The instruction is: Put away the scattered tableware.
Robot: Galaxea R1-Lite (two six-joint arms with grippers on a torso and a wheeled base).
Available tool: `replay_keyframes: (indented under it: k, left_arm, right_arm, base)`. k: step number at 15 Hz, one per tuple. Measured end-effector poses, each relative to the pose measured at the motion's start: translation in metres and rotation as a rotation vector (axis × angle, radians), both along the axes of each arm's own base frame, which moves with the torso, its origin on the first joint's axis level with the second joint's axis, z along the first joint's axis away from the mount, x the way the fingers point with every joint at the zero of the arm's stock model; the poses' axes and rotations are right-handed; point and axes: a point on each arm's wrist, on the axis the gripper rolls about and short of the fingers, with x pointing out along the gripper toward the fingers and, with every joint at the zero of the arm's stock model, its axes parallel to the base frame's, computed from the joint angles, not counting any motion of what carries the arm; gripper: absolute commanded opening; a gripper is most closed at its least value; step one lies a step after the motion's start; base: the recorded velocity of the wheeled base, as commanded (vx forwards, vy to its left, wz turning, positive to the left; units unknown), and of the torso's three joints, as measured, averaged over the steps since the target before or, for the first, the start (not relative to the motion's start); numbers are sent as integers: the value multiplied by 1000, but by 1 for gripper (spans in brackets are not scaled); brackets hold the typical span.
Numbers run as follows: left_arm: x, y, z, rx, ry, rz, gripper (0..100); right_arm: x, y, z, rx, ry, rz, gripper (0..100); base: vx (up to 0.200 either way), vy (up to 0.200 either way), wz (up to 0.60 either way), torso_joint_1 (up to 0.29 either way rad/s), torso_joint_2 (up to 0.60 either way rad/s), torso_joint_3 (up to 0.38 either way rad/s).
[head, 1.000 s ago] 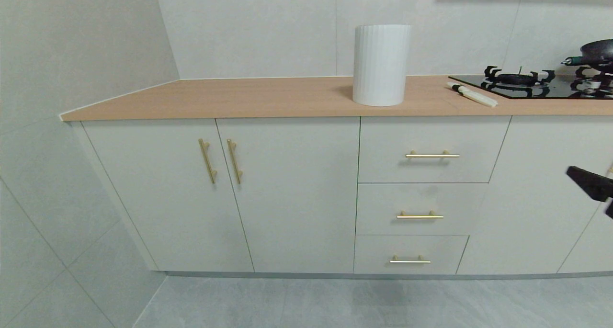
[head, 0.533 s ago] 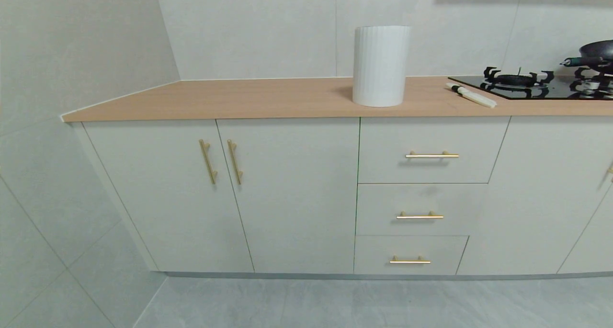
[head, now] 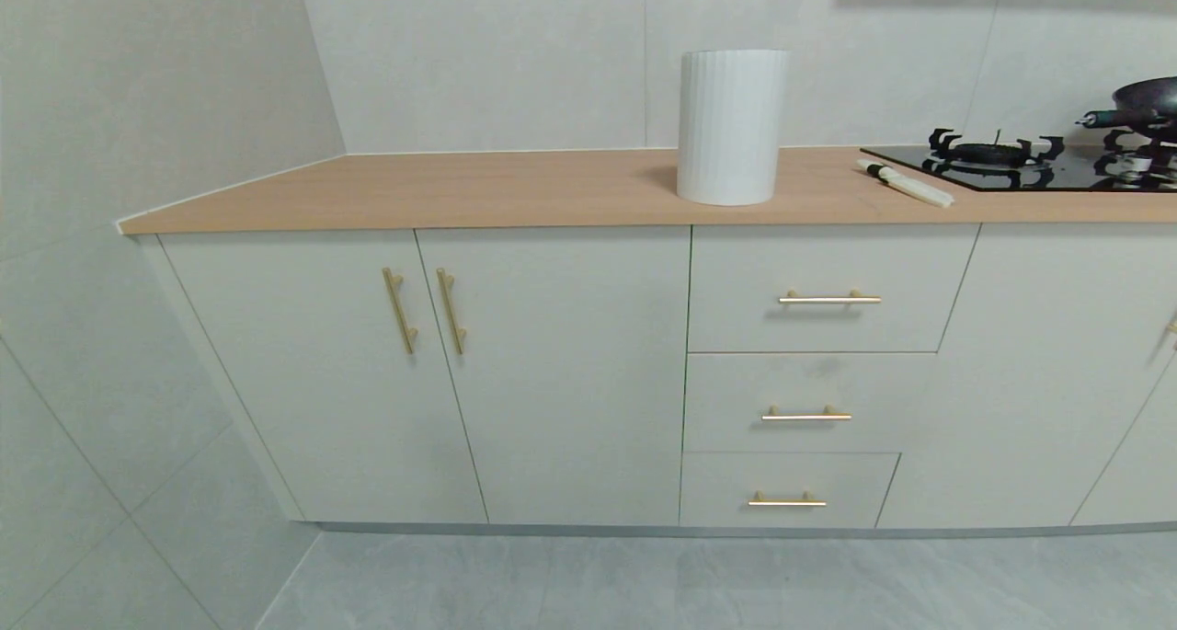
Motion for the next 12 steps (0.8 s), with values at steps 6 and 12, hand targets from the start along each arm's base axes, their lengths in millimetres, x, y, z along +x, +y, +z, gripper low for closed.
replay_keyframes:
  k: [6,12]
  left_arm:
    - [0,0,0,0,0,0,100]
    - [0,0,0,0,0,0,100]
  right_arm:
    - [3,8,-20,-8,-64,234,100]
    - [20,13,-57,51,-31,468,100]
  base:
    - [0,0,0,0,0,0]
    - [0,0,0,0,0,0]
